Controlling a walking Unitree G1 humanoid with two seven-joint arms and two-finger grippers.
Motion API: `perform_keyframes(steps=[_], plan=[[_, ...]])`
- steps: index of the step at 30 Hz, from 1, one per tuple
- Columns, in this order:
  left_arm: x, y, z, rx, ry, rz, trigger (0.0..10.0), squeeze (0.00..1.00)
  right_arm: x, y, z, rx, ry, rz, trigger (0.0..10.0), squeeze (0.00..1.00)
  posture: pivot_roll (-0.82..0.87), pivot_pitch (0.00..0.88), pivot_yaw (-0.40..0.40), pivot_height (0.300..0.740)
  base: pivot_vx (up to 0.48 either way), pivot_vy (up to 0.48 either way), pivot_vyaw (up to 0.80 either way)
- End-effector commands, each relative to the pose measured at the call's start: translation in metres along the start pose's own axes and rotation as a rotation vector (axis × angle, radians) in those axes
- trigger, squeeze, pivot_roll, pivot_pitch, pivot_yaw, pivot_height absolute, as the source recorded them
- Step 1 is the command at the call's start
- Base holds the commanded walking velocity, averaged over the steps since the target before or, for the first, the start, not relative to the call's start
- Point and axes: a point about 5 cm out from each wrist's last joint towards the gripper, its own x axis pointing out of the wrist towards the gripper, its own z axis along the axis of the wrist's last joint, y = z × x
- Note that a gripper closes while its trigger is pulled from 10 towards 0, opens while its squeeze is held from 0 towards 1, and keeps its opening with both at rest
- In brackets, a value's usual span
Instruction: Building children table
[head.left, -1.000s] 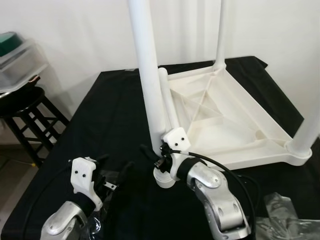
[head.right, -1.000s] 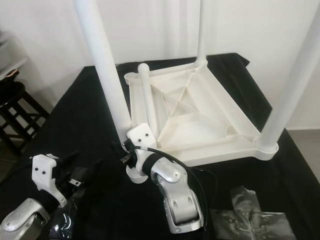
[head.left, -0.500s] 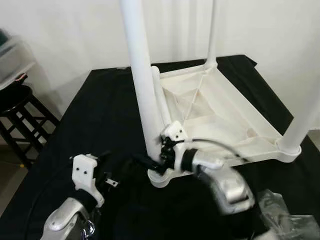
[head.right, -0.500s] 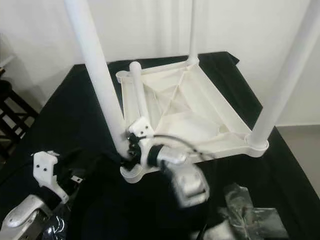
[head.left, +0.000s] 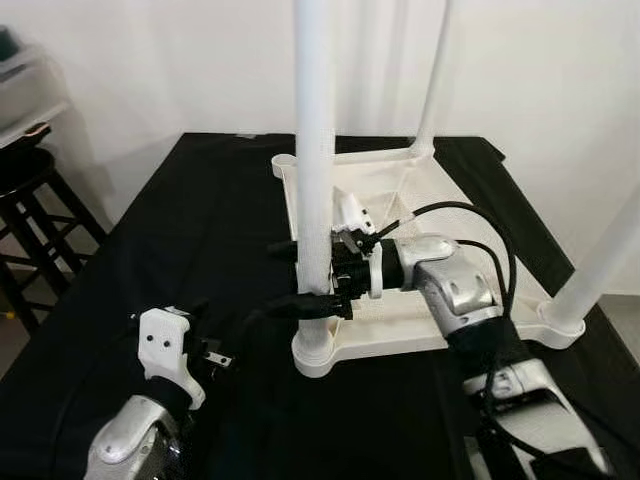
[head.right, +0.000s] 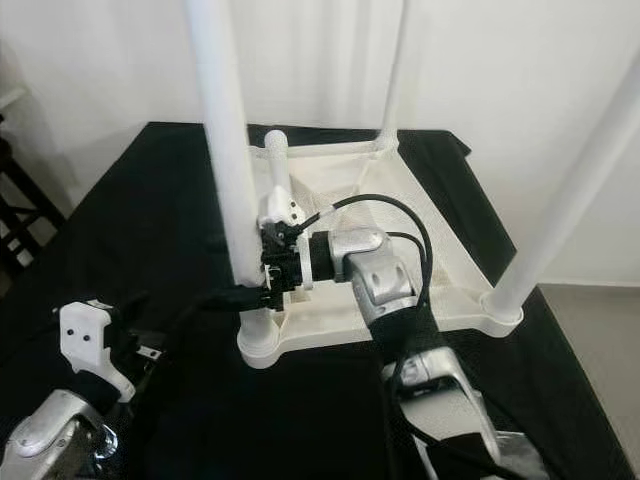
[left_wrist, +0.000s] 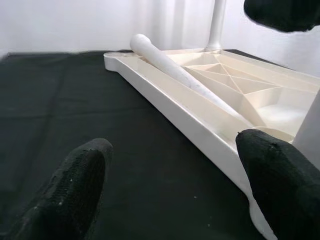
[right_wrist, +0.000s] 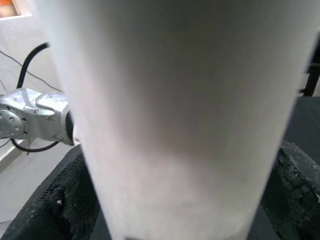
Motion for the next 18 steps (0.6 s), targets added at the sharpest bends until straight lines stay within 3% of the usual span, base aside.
perform_keyframes(steps=[1,2,3,4,13,14,18], plan=[[-0.005,0.007,-0.003,0.065,0.020,0.033,10.0,0.00,0.005,0.000,0.002,-0.005,-0.007,0.066,10.0,0.00,0.04,0.026,-0.043,0.740,0.000,0.000,0.00],[-0.007,0.010,-0.004,0.082,0.028,0.040,10.0,0.00,0.004,-0.001,0.000,0.017,-0.015,0.075,2.6,0.00,0.04,0.027,-0.044,0.740,0.000,0.000,0.00],[-0.007,0.010,-0.004,0.082,0.028,0.040,10.0,0.00,0.004,-0.001,0.000,0.017,-0.015,0.075,2.6,0.00,0.04,0.027,-0.044,0.740,0.000,0.000,0.00],[-0.008,0.012,-0.006,0.102,0.037,0.037,10.0,0.00,0.002,-0.003,-0.003,0.036,-0.017,0.086,0.0,0.00,0.04,0.028,-0.040,0.740,0.000,0.000,0.00],[-0.008,0.011,-0.009,0.090,0.044,-0.011,10.0,0.00,-0.011,-0.001,-0.018,0.102,-0.042,0.116,0.0,0.00,0.02,0.034,-0.013,0.740,0.000,0.000,0.00],[-0.007,0.011,-0.009,0.074,0.040,-0.018,10.0,0.00,-0.019,0.001,-0.027,0.109,-0.062,0.058,0.0,0.00,0.01,0.040,0.002,0.740,0.000,0.000,0.00],[-0.006,0.011,-0.009,0.069,0.039,-0.019,10.0,0.00,-0.021,0.002,-0.029,0.111,-0.069,0.036,0.0,0.00,0.01,0.040,0.002,0.740,0.000,0.000,0.00]])
